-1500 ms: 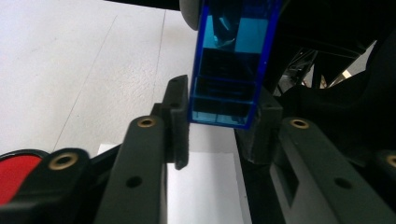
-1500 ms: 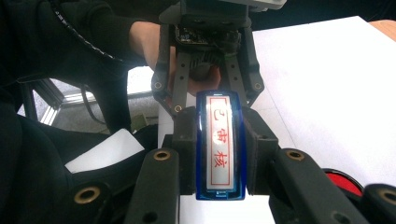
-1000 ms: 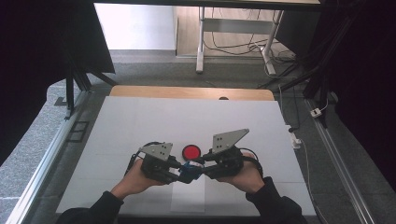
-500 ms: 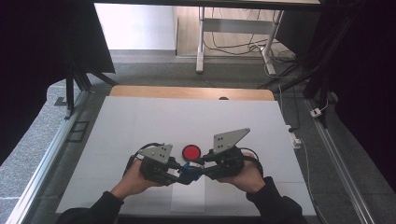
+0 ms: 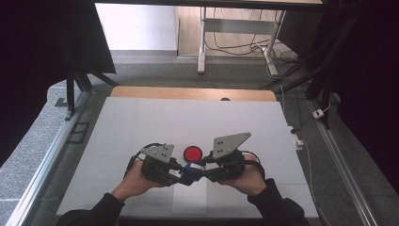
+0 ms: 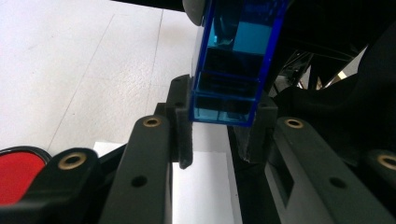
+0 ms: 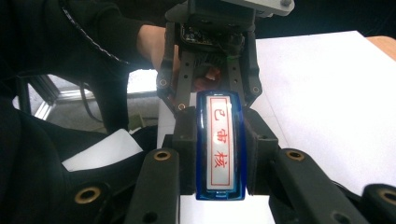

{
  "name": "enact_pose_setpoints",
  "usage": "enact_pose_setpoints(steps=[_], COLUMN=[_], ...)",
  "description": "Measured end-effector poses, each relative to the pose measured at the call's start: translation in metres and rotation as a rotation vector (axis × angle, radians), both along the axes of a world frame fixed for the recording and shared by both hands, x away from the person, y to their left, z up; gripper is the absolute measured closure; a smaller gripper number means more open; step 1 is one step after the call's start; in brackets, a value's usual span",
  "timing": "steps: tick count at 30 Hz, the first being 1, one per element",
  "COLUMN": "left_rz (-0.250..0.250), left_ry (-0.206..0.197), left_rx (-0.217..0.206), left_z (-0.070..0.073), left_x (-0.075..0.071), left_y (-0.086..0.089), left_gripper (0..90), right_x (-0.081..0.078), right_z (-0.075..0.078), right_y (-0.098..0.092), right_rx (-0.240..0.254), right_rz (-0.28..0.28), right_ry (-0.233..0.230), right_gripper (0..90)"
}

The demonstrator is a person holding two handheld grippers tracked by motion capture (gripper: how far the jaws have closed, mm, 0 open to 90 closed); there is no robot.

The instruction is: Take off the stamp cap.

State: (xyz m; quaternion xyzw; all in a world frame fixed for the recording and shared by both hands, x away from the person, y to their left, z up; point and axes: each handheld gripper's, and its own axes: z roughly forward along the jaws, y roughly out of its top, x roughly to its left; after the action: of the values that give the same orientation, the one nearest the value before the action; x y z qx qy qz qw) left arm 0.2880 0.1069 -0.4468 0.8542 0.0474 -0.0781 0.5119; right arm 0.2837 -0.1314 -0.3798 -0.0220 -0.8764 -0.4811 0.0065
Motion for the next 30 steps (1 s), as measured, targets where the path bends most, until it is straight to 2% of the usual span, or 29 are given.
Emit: enact_pose_setpoints(steps=[2, 3, 4, 5, 6, 9, 10, 12, 13, 15, 21, 25, 30], left_rz=[-0.006, -0.01, -0.014, -0.017, -0.017, -0.022, -0.023, -0.019, -0.011, -0.008, 0.008, 0.018, 0.021], left_ry=[-0.018, -0.03, -0.04, -0.044, -0.042, -0.051, -0.052, -0.046, -0.027, -0.024, -0.001, 0.018, 0.021], left_rx=[0.001, 0.0, 0.003, 0.003, 0.003, 0.002, 0.004, 0.002, 0.003, 0.002, 0.013, 0.025, 0.034], left_z=[0.001, 0.001, 0.001, 0.002, 0.002, 0.002, 0.002, 0.003, 0.003, 0.003, 0.004, 0.004, 0.004], left_x=[-0.001, -0.002, -0.002, -0.003, -0.003, -0.003, -0.003, -0.003, -0.002, -0.002, -0.001, -0.001, -0.001], left_y=[0.0, 0.0, 0.001, 0.001, 0.001, 0.001, 0.001, 0.002, 0.002, 0.003, 0.003, 0.003, 0.004], left_gripper=[69.0, 69.0, 69.0, 69.0, 69.0, 69.0, 69.0, 69.0, 69.0, 69.0, 69.0, 69.0, 69.0], right_x=[0.0, 0.001, 0.001, 0.004, 0.004, 0.008, 0.009, 0.009, 0.008, 0.004, 0.001, 0.0, -0.001], right_z=[0.001, 0.0, 0.0, -0.001, -0.001, -0.004, -0.005, -0.004, -0.004, -0.002, -0.001, -0.001, -0.002], right_y=[0.0, 0.0, 0.0, -0.001, -0.001, -0.003, -0.003, -0.003, -0.003, -0.002, 0.0, 0.0, 0.001], right_rx=[-0.009, 0.007, 0.007, 0.019, 0.019, 0.043, 0.047, 0.048, 0.051, 0.043, 0.03, 0.032, 0.032], right_rz=[0.003, 0.003, 0.003, 0.007, 0.007, 0.014, 0.015, 0.02, 0.018, 0.012, 0.008, 0.007, 0.007], right_ry=[-0.005, 0.03, 0.03, 0.065, 0.065, 0.116, 0.12, 0.104, 0.09, 0.05, -0.002, -0.017, -0.032], right_gripper=[70.9, 70.9, 70.9, 70.9, 70.9, 70.9, 70.9, 70.9, 70.9, 71.0, 71.0, 70.9, 71.0])
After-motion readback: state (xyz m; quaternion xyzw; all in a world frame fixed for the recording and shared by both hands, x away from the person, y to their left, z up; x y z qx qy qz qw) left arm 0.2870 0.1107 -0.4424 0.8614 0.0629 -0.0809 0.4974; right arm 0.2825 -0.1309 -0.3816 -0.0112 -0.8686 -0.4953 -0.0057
